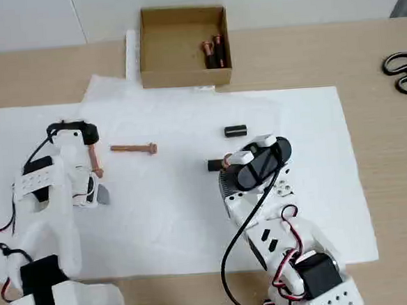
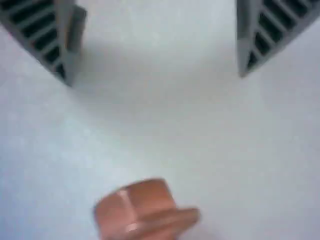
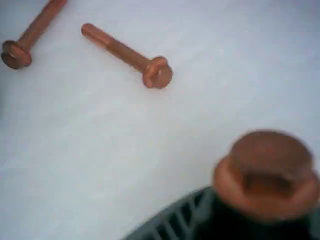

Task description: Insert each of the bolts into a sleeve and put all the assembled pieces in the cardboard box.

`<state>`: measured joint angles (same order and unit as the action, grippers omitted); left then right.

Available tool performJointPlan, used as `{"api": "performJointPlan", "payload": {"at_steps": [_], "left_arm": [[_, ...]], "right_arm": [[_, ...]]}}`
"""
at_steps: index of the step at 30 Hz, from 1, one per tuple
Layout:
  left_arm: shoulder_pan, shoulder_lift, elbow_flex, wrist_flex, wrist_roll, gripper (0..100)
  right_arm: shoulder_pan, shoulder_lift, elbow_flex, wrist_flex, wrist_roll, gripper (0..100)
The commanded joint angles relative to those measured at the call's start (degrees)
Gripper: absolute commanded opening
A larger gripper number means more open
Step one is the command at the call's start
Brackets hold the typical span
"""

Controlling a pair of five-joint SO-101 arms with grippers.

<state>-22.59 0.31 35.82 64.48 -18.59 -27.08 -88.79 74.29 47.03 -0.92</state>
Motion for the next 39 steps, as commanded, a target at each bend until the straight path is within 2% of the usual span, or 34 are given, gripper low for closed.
{"api": "performJointPlan", "payload": {"at_steps": [1,15,20,24,35,39], "left_arm": [[-1.05,2.99,0.84,4.92,-1.41,17],[-0.88,2.99,0.92,13.63,-3.16,17],[-0.7,2.99,1.36,14.33,-3.43,17],[2.2,2.81,2.86,14.33,-4.22,17],[5.27,-18.99,2.59,19.6,-6.95,18],[5.27,-22.86,2.51,19.34,-6.95,18]], "right_arm": [[0.4,-0.92,-2.02,-1.19,-0.35,0.4],[0.4,-0.84,-2.9,-1.19,-0.35,0.4],[0.4,-0.84,-2.9,-1.45,-0.35,0.4],[0.4,-0.84,-2.9,-1.45,-0.35,0.4],[0.4,-0.66,-3.43,-1.45,-0.35,0.4],[0.4,-0.48,-3.43,-1.45,-0.35,0.4]]}}
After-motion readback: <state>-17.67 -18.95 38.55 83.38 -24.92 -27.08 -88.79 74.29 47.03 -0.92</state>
